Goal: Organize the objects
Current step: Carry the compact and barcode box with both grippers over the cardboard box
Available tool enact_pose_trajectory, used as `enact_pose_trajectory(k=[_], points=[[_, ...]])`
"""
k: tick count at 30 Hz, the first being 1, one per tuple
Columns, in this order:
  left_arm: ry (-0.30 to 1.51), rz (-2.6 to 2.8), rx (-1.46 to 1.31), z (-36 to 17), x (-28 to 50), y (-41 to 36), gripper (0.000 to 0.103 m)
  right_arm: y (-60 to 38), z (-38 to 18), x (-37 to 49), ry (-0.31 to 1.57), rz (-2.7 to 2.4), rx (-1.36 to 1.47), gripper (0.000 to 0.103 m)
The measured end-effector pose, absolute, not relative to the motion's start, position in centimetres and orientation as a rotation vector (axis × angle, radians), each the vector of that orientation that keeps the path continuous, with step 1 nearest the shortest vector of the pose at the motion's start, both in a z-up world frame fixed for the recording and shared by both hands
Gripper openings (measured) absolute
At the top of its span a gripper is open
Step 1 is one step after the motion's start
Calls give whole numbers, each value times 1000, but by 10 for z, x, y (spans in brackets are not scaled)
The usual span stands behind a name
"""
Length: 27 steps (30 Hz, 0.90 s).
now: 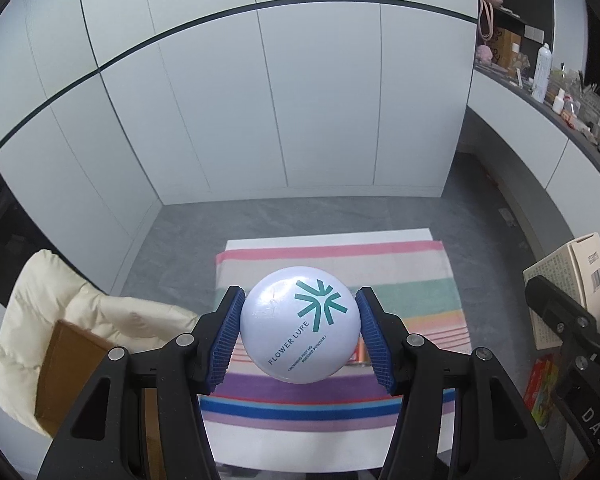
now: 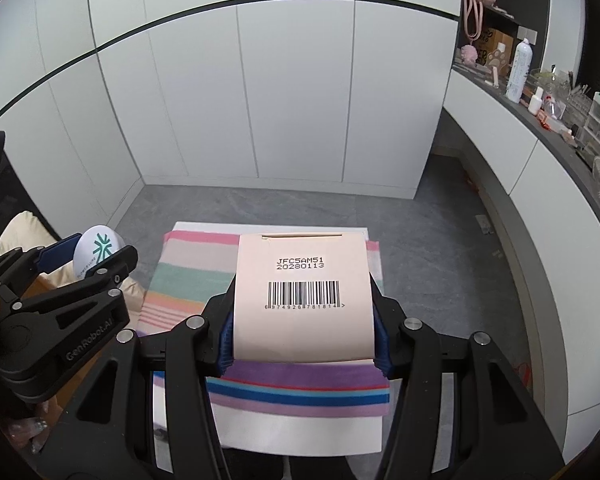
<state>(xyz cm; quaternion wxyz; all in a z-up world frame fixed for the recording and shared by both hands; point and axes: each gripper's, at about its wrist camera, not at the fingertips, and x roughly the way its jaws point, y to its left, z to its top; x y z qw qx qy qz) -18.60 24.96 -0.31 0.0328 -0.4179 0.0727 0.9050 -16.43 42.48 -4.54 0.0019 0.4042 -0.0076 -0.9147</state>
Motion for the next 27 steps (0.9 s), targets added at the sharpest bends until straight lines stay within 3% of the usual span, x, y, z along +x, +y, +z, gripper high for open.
enact_pose_trajectory(k=[27], points=[[212, 2646, -1200, 13, 5, 207, 58, 399, -61, 8, -54, -2794, 1286, 54]])
